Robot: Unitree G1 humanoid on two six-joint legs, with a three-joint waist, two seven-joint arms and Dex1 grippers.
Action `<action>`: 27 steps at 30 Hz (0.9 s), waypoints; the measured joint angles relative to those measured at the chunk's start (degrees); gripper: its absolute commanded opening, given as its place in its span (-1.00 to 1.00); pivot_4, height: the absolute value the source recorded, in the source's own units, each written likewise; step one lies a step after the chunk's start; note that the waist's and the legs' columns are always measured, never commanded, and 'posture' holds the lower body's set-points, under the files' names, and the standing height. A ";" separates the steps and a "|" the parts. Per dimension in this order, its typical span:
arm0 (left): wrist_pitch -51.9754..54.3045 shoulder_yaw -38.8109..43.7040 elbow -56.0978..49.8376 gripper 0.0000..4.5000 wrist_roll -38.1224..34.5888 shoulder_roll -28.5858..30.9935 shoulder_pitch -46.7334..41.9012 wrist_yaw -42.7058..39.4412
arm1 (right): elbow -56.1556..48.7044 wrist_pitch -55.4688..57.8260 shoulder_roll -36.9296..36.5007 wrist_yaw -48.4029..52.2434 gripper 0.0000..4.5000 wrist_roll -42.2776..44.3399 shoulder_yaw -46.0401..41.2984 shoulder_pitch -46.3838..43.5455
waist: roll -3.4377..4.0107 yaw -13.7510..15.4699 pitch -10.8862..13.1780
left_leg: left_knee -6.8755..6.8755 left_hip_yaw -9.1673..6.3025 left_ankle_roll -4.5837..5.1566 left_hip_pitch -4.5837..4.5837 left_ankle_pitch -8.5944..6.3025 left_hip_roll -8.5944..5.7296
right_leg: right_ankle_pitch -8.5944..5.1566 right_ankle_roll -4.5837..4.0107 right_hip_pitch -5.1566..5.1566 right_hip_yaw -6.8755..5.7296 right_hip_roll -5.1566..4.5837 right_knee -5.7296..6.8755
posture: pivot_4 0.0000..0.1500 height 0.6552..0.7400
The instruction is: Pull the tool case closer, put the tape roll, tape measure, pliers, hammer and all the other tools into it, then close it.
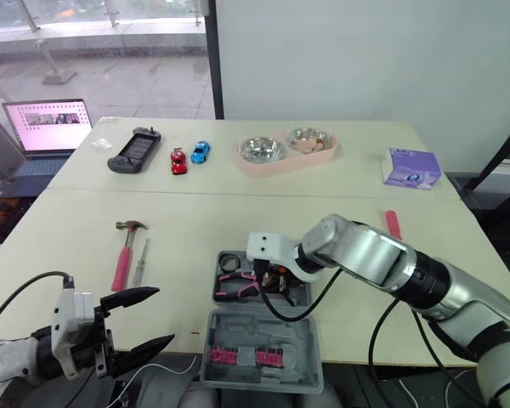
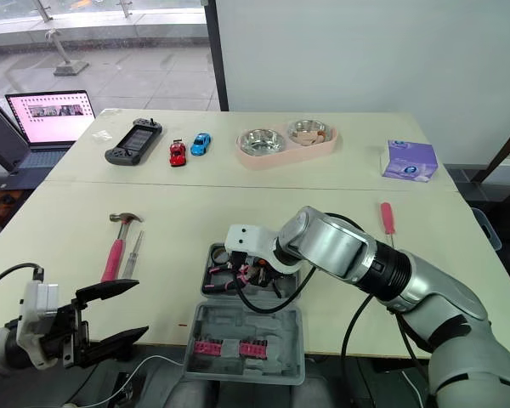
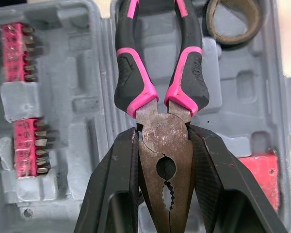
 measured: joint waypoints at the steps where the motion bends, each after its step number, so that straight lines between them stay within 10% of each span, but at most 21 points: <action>1: 0.02 0.00 0.00 1.00 -0.03 0.00 0.00 0.02 | 0.55 -0.49 0.45 -0.24 -0.57 -0.19 0.00 0.54 | 0.00 -0.15 0.00 | 0.00 0.00 0.00 0.03 0.00 0.00 | 0.00 0.00 0.01 0.01 0.00 0.01 | 1.00 1.00; 12: 0.26 0.02 -0.03 1.00 -0.25 0.14 -0.89 0.46 | 3.78 -5.82 1.60 -1.13 -0.57 -3.75 -0.10 5.32 | -0.02 -1.34 -0.01 | 0.00 -0.03 0.05 0.43 0.03 0.00 | -0.01 0.01 0.37 0.00 0.01 0.06 | 1.00 1.00; 18: 0.86 0.02 -0.03 1.00 -0.25 0.18 -0.85 0.57 | 5.38 -7.16 2.49 -1.37 0.71 -5.23 -0.25 8.04 | -0.02 -1.26 -0.01 | -0.01 -0.03 0.05 0.58 0.03 0.00 | -0.12 0.17 0.51 0.01 0.00 0.04 | 1.00 1.00; 27: 0.89 -0.02 0.08 1.00 -0.13 0.19 -1.61 1.19 | 1.07 -9.56 7.55 -3.06 0.71 -2.09 -14.37 11.47 | -0.08 -1.08 -0.05 | -0.02 -0.04 0.05 0.58 0.03 0.00 | -0.11 0.14 0.58 0.00 0.00 -0.01 | 1.00 1.00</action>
